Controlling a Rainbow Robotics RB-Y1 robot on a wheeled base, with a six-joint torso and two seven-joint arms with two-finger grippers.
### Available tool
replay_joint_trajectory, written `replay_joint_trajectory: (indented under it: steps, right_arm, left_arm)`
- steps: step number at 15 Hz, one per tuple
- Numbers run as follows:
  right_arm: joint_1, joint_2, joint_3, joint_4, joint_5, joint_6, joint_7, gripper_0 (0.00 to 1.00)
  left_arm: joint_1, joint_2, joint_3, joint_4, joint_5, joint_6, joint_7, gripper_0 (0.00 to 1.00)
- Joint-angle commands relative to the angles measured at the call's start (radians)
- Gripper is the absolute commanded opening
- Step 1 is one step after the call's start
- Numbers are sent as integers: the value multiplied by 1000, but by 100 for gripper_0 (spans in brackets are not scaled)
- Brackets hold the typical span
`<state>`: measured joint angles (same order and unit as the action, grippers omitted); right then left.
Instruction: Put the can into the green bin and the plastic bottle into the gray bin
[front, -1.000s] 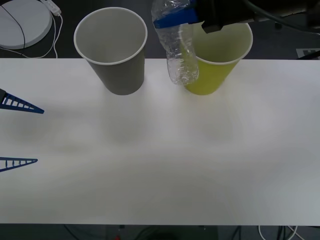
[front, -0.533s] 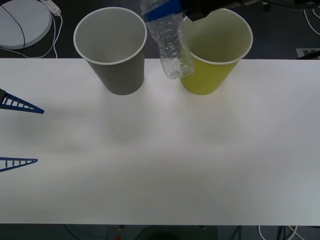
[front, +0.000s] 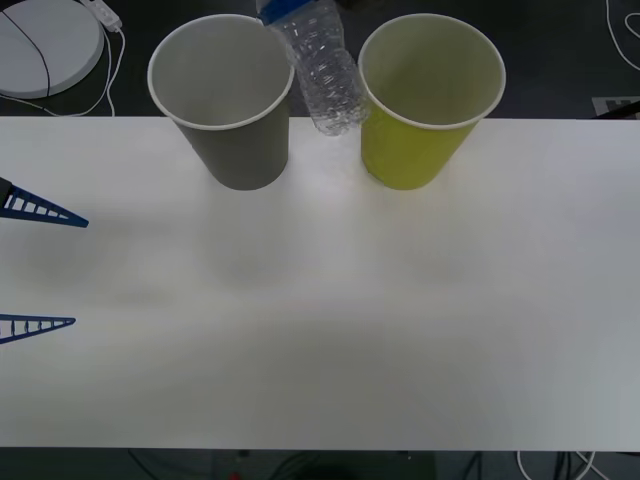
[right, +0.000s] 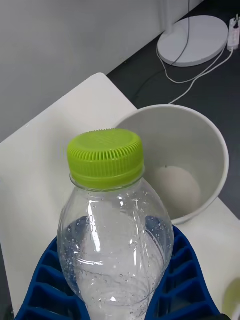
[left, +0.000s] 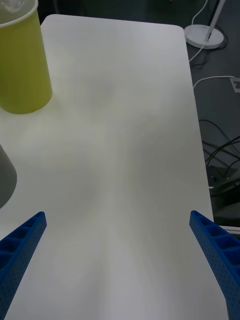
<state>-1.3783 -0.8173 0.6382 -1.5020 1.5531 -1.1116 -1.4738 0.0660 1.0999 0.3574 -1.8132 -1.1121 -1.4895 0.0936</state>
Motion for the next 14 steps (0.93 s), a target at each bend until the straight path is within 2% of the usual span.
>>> replay_joint_trajectory:
  steps: [1,7,14]
  right_arm:
    - [-34,60,0,74,44,-31,0,0]
    - [-100,184,2,223,156,-57,0,0]
    - [-189,307,0,416,225,-63,0,0]
  left_arm:
    - [0,0,0,0,0,0,0,100]
    - [0,0,0,0,0,0,0,100]
    - [0,0,0,0,0,0,0,100]
